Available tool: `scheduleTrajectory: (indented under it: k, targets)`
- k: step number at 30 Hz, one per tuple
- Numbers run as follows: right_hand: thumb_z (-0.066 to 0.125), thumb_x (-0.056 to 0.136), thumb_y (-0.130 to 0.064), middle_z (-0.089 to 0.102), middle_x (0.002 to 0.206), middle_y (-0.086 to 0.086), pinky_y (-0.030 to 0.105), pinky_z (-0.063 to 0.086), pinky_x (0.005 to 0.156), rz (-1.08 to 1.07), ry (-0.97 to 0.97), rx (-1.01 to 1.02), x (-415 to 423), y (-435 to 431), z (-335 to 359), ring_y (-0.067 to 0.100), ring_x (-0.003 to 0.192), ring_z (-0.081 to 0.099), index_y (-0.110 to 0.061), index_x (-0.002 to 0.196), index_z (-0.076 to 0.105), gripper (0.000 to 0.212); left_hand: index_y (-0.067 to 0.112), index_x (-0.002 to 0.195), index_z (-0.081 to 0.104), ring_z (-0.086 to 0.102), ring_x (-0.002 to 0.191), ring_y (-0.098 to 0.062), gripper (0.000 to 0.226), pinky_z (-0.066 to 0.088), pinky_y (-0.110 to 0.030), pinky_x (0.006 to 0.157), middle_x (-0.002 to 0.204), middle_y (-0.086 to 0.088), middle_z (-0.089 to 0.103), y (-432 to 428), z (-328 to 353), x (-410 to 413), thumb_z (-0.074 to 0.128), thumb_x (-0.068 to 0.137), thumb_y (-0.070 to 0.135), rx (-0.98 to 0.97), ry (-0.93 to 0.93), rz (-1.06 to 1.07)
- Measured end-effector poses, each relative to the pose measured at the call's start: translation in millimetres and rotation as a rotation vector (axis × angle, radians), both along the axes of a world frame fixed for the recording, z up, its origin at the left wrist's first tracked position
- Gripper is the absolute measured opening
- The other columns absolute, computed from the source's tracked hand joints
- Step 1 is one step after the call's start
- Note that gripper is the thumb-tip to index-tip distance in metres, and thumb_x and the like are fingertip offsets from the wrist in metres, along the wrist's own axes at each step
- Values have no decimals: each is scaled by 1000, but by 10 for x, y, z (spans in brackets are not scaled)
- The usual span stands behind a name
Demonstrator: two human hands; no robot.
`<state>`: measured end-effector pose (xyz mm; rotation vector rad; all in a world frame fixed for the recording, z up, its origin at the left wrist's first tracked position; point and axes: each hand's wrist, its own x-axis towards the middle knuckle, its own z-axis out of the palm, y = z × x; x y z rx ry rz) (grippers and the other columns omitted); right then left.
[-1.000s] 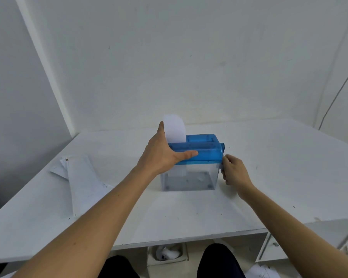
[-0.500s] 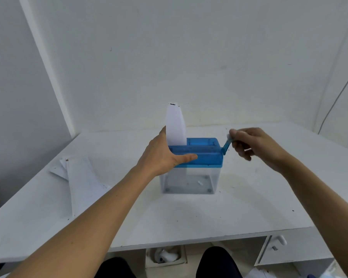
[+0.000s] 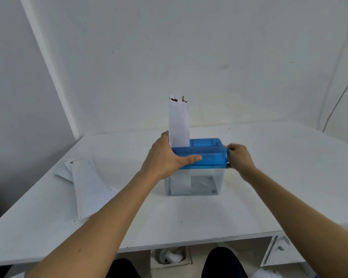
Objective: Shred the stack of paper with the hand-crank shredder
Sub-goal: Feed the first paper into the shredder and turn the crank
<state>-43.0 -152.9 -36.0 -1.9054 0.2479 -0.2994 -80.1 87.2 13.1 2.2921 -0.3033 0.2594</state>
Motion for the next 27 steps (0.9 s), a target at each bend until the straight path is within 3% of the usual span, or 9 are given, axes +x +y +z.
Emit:
scheduleTrajectory:
  k: [2, 6, 11, 14, 16, 19, 24, 27]
  targets:
    - [48, 103, -16, 65, 73, 14, 32, 53, 56, -28, 22, -38, -156, 36, -210, 18, 58, 56, 4, 85, 62, 30, 25, 144, 37, 53, 114, -16, 126, 53, -29, 85, 137, 9, 51, -8, -18, 5, 67, 40, 89, 6, 4, 11]
    - [42, 106, -42, 60, 64, 8, 24, 43, 47, -16, -22, -21, -587, 83, -323, 14, 51, 51, 2, 83, 62, 53, 27, 141, 38, 50, 106, -13, 121, 49, -27, 78, 132, 11, 52, -11, 0, -16, 66, 41, 90, 23, 13, 27]
    - [52, 102, -41, 65, 65, 4, 26, 44, 49, 238, -150, -101, -1073, -85, 23, 15, 54, 55, -5, 81, 66, 44, 27, 138, 40, 51, 103, -12, 101, 40, -22, 59, 118, 15, 46, -17, 47, -52, 74, 60, 81, 111, 15, 59]
    - [64, 97, -32, 64, 67, 1, 27, 43, 50, 422, -181, -155, -1142, -248, 348, 16, 57, 55, -3, 82, 63, 33, 27, 137, 41, 52, 101, -13, 98, 40, -25, 60, 116, 15, 47, -9, 61, -53, 74, 62, 81, 127, 14, 64]
    - [61, 96, -33, 65, 68, 4, 27, 44, 51, 457, -205, -200, -1072, -295, 507, 17, 58, 55, -3, 81, 65, 33, 27, 136, 42, 54, 101, -14, 97, 43, -27, 64, 117, 15, 49, -6, 53, -49, 75, 61, 80, 112, 16, 57]
    - [56, 92, -43, 65, 68, 6, 30, 45, 52, 420, -280, -205, -883, -281, 684, 18, 58, 56, -2, 84, 68, 43, 28, 135, 42, 56, 104, -15, 98, 48, -28, 71, 120, 14, 51, -4, 49, -52, 77, 60, 79, 84, 16, 43]
    - [61, 100, -27, 68, 88, 4, 31, 52, 54, 256, -373, -151, -396, -218, 794, 16, 71, 63, -9, 98, 60, 18, 28, 135, 41, 56, 106, -16, 103, 50, -30, 74, 124, 13, 53, 7, 26, -45, 76, 54, 82, 51, 19, 47]
    - [67, 96, -25, 67, 89, 3, 28, 54, 53, 166, -373, -99, -169, -163, 756, 13, 69, 64, -8, 95, 55, 21, 28, 139, 39, 56, 113, -19, 115, 53, -32, 78, 136, 9, 53, -6, 11, -49, 69, 45, 87, 49, 28, 48]
